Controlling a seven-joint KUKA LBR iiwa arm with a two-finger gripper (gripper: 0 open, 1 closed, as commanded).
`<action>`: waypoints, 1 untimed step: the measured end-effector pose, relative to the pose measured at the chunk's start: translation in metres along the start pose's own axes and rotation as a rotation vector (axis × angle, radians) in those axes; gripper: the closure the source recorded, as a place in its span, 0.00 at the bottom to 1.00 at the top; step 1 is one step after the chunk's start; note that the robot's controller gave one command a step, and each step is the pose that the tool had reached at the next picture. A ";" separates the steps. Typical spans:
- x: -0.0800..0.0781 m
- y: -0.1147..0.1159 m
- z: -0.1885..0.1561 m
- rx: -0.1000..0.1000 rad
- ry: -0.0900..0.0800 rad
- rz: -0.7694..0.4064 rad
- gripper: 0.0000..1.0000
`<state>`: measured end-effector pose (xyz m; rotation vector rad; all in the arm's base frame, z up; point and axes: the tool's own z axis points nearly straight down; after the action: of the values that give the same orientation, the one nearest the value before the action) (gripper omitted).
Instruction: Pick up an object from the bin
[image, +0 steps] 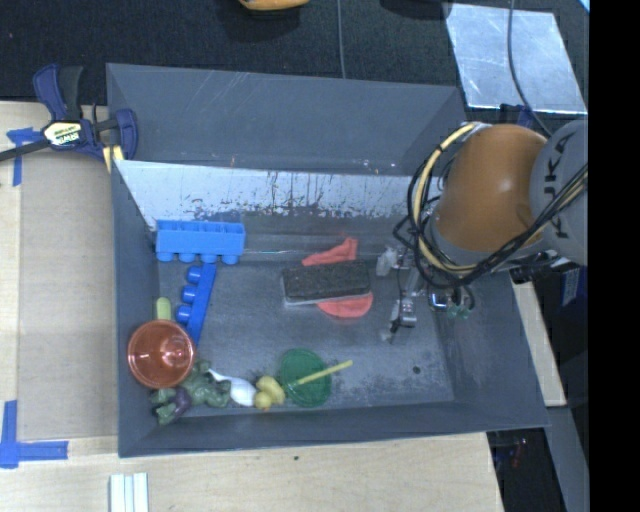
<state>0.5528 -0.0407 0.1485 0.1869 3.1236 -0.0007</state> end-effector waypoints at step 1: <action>-0.003 0.065 0.025 0.001 -0.002 -0.045 0.00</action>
Offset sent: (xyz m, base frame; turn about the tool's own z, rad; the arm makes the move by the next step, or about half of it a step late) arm 0.0332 -0.0019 -0.0439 0.0727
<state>0.5641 0.0232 0.1235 0.1160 3.1252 -0.0026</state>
